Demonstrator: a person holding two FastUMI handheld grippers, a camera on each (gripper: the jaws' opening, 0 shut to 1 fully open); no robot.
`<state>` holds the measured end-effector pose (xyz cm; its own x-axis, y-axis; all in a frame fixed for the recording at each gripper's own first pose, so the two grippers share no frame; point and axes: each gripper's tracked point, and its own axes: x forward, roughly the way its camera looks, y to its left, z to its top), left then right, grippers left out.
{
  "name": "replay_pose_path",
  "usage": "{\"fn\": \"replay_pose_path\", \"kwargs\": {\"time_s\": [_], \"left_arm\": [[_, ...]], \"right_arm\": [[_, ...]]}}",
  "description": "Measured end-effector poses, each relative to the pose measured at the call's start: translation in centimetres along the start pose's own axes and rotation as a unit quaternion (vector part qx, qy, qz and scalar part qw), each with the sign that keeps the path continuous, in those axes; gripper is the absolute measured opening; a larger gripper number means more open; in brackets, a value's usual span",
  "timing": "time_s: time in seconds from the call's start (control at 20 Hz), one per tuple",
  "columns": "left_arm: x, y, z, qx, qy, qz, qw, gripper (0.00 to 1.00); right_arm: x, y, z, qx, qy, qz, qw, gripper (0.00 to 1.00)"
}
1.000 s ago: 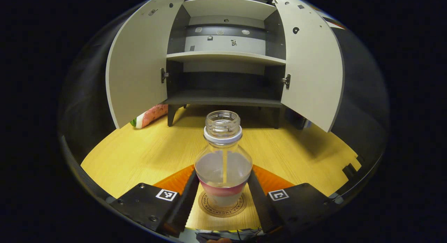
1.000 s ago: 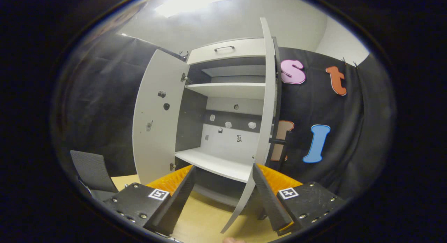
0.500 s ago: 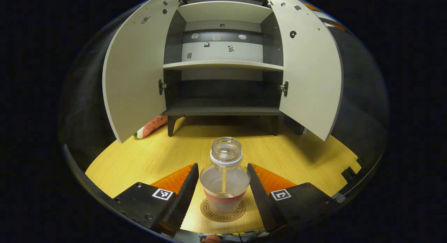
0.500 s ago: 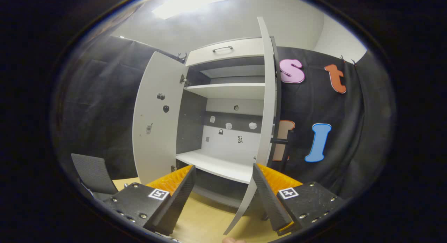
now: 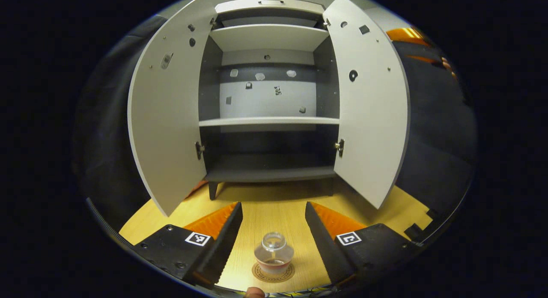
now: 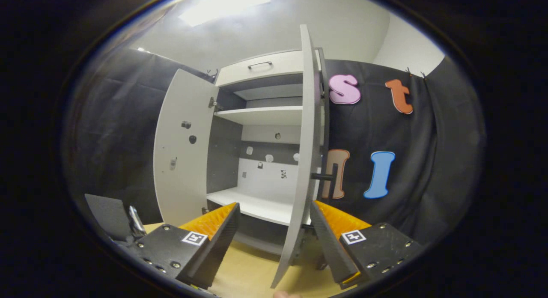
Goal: Grasp the bottle in the cabinet with the left hand and place it on the coaster, then close the right door with the right hand and the left door with the left hand.
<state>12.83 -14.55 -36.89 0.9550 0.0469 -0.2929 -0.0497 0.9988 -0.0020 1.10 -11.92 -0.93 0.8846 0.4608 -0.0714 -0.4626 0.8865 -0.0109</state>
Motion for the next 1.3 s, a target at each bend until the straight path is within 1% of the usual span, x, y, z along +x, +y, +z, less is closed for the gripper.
{"fn": "replay_pose_path", "kwargs": {"time_s": [0.05, 0.15, 0.3, 0.5, 0.6, 0.65, 0.8, 0.85, 0.9, 0.95, 1.05, 1.15, 1.2, 1.25, 1.3], "left_arm": [[-0.2, 0.3, 1.8, 0.003, -0.012, 0.002, 1.0, 0.93], [-0.3, 0.8, 5.2, 0.005, -0.032, 0.005, 0.999, 0.93], [-0.7, 2.4, 9.0, 0.004, -0.039, 0.015, 0.999, 0.93], [-2.0, 5.9, 13.0, -0.01, -0.04, 0.049, 0.998, 0.93], [-2.9, 7.8, 14.2, -0.019, -0.043, 0.067, 0.997, 0.93], [-3.3, 8.8, 14.7, -0.021, -0.045, 0.078, 0.996, 0.93], [-4.8, 12.3, 15.9, -0.02, -0.056, 0.118, 0.991, 0.93], [-5.4, 13.4, 16.2, -0.021, -0.06, 0.132, 0.989, 0.92], [-6.0, 14.4, 16.5, -0.026, -0.063, 0.145, 0.987, 0.93], [-6.7, 15.6, 16.8, -0.031, -0.066, 0.159, 0.984, 0.93], [-7.9, 18.0, 17.1, -0.046, -0.074, 0.194, 0.977, 0.93], [-8.9, 20.6, 17.6, -0.055, -0.086, 0.223, 0.969, 0.93], [-9.2, 21.9, 17.8, -0.054, -0.09, 0.238, 0.966, 0.91], [-9.2, 22.9, 17.6, -0.052, -0.089, 0.248, 0.963, 0.93], [-9.0, 24.0, 17.5, -0.05, -0.087, 0.259, 0.961, 0.9]], "right_arm": [[-0.1, -0.4, 0.0, -0.001, -0.002, -0.008, 1.0, 0.98], [-0.5, -1.5, 0.2, -0.002, -0.008, -0.028, 1.0, 0.98], [-1.3, -4.5, 0.3, -0.002, -0.015, -0.071, 0.997, 0.98], [-1.1, -8.5, 0.3, -0.017, -0.022, -0.149, 0.988, 0.97], [-0.9, -9.3, 0.2, -0.029, -0.026, -0.17, 0.985, 0.98], [-0.7, -9.3, 0.0, -0.034, -0.026, -0.175, 0.984, 0.97], [0.1, -8.5, -0.4, -0.039, -0.019, -0.168, 0.985, 0.98], [0.4, -8.5, -0.4, -0.042, -0.017, -0.17, 0.984, 0.98], [0.6, -8.5, -0.4, -0.04, -0.017, -0.168, 0.985, 0.96], [0.9, -8.1, -0.4, -0.033, -0.017, -0.163, 0.986, 0.96], [1.2, -7.3, -0.7, -0.01, -0.013, -0.145, 0.989, 0.96], [1.8, -6.4, -0.8, -0.002, -0.015, -0.129, 0.991, 0.95], [2.2, -5.7, -0.8, -0.001, -0.015, -0.122, 0.992, 0.95], [2.7, -4.7, -0.7, -0.001, -0.017, -0.115, 0.993, 0.95], [3.2, -3.8, -0.8, 0.0, -0.018, -0.107, 0.994, 0.95]]}}
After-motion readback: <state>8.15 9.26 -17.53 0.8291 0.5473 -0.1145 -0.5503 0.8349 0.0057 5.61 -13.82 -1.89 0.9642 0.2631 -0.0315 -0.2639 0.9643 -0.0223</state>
